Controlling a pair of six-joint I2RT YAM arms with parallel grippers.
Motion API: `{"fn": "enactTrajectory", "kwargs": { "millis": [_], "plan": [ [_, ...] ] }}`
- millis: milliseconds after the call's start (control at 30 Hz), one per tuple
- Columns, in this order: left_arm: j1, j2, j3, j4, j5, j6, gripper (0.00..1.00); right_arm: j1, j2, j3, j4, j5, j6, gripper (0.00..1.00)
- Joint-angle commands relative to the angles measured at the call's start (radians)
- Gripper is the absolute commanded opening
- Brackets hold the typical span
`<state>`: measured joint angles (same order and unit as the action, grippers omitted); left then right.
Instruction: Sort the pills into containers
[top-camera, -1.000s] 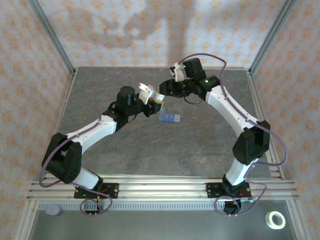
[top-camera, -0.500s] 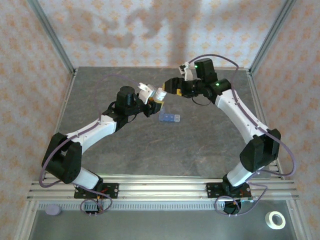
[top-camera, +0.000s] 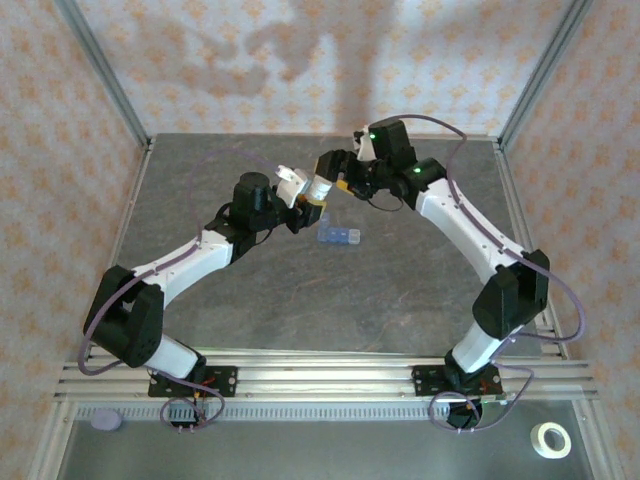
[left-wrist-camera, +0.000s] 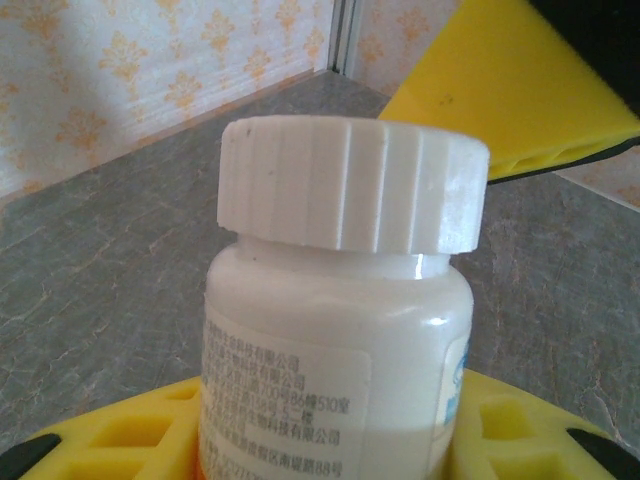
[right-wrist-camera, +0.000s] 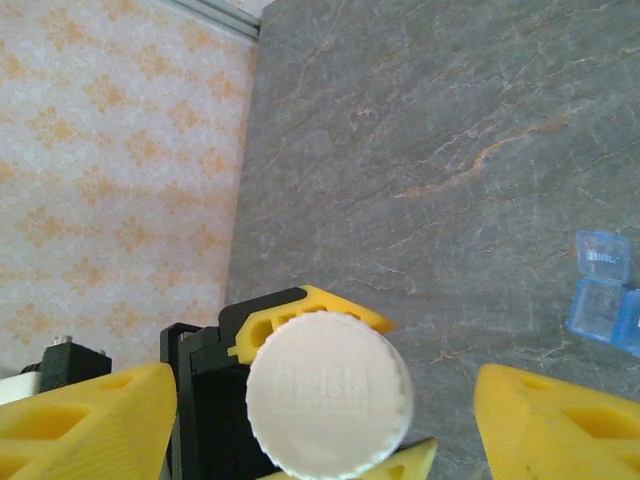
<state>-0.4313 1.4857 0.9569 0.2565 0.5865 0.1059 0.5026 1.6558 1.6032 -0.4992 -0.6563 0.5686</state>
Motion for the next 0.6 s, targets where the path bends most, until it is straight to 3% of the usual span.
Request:
{"fn": "enactTrajectory", "kwargs": {
  "millis": [0,300,567],
  "plan": [
    [0.003,-0.015,0.017,0.02,-0.017,0.012,0.0,0.014,0.017,0.046,0.007,0.025,0.014,0.76],
    [0.004,-0.013,0.02,0.024,-0.017,0.01,0.0,0.028,0.023,0.032,0.004,0.004,-0.001,0.6],
    [0.003,-0.007,0.023,0.032,-0.015,0.005,0.0,0.031,0.02,0.021,-0.023,-0.025,-0.043,0.56]
  ]
}}
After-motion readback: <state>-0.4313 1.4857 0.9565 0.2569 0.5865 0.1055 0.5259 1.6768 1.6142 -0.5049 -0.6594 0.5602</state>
